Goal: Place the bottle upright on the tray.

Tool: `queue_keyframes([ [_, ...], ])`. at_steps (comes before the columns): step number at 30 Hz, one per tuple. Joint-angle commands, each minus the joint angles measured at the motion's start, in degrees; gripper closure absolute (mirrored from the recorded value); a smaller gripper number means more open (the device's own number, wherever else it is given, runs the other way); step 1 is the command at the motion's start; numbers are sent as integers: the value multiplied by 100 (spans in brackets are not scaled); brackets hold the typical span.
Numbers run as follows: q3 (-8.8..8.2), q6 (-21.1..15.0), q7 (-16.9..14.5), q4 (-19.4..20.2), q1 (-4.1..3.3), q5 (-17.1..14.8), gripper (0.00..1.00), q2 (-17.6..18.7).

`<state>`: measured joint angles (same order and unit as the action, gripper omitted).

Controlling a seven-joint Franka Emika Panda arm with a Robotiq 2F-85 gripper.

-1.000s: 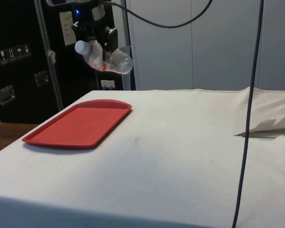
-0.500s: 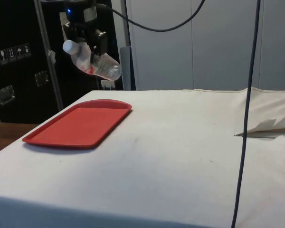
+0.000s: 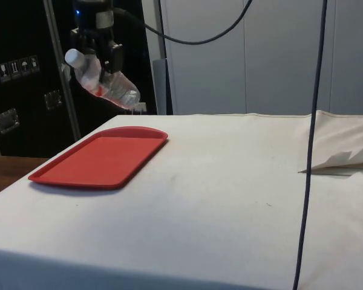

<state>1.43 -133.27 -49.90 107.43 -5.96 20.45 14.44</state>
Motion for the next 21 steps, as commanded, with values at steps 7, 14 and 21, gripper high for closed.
queue_keyframes([
  [7,-34,-321,-23,-80,0,-212,66,109],
  [14,-40,-728,-126,-115,46,-533,66,195],
  [21,-69,-1031,-218,-103,57,-819,66,246],
])
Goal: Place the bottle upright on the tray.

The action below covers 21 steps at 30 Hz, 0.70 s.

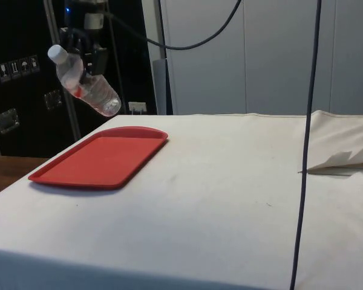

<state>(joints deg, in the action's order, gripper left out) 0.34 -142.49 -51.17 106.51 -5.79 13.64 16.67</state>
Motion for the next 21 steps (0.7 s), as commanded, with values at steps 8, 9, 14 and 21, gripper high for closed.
queue_keyframes([
  [8,17,-286,-390,-17,74,-619,66,69],
  [9,23,-304,-441,-23,80,-699,66,74],
  [14,29,-367,-699,-52,86,-1031,66,115],
  [21,40,-407,-1123,-120,92,-1530,66,166],
])
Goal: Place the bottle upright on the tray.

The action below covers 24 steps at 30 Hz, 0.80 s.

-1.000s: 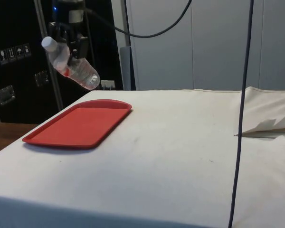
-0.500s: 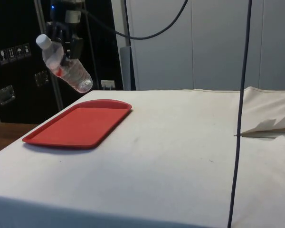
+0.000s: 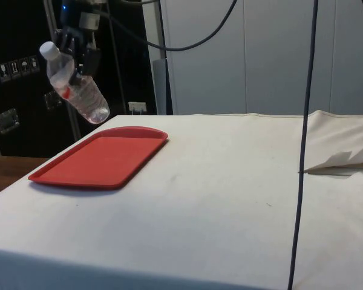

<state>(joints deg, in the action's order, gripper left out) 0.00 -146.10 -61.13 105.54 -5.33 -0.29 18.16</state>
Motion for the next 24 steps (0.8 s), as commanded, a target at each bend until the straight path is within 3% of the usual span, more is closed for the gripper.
queue_keyframes([
  [1,74,-46,-195,-29,46,-206,66,23],
  [4,80,-52,-395,-46,40,-441,66,40],
  [5,6,-6,-281,-29,0,-309,66,17],
  [6,80,-46,-527,-46,40,-590,66,52],
  [12,80,-6,-1003,-46,29,-1031,66,52],
  [14,86,6,-1123,-52,29,-1146,66,57],
  [15,23,0,-1037,-29,-6,-1060,66,52],
  [16,86,17,-1180,-52,29,-1197,66,57],
  [23,92,80,-1707,-86,34,-1679,66,92],
  [24,29,57,-1639,-46,-6,-1616,66,69],
])
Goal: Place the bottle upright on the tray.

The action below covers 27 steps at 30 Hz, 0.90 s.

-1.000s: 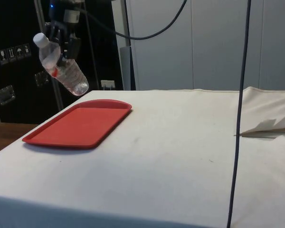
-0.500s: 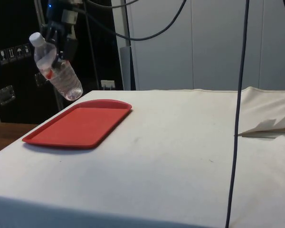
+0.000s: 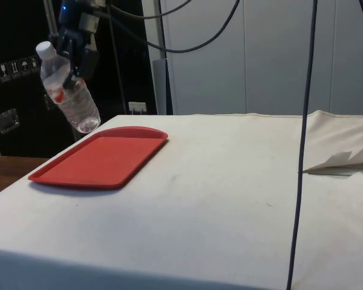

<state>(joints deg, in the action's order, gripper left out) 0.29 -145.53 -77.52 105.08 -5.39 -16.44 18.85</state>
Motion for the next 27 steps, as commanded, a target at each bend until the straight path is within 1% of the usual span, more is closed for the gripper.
queue_keyframes([
  [1,63,29,-138,-46,34,-126,66,29],
  [3,63,46,-275,-52,34,-246,66,46],
  [4,63,63,-407,-63,34,-361,66,57],
  [7,63,92,-590,-80,34,-521,66,80],
  [8,0,57,-550,-29,0,-481,66,57],
  [9,63,109,-659,-97,34,-579,66,92],
  [11,57,138,-773,-132,34,-676,66,120],
  [12,52,178,-900,-178,40,-768,66,149],
  [13,46,195,-963,-206,46,-802,66,166],
  [14,40,206,-1014,-229,46,-837,66,183],
  [15,-6,166,-911,-166,6,-762,66,149],
  [16,40,218,-1066,-252,46,-871,66,195],
  [18,17,292,-1226,-315,52,-963,66,241],
  [23,0,395,-1444,-390,74,-1049,66,304],
  [24,-34,361,-1369,-350,40,-1008,66,275],
  [25,-6,418,-1490,-401,80,-1066,66,315],
  [27,-23,453,-1576,-418,86,-1089,66,338],
])
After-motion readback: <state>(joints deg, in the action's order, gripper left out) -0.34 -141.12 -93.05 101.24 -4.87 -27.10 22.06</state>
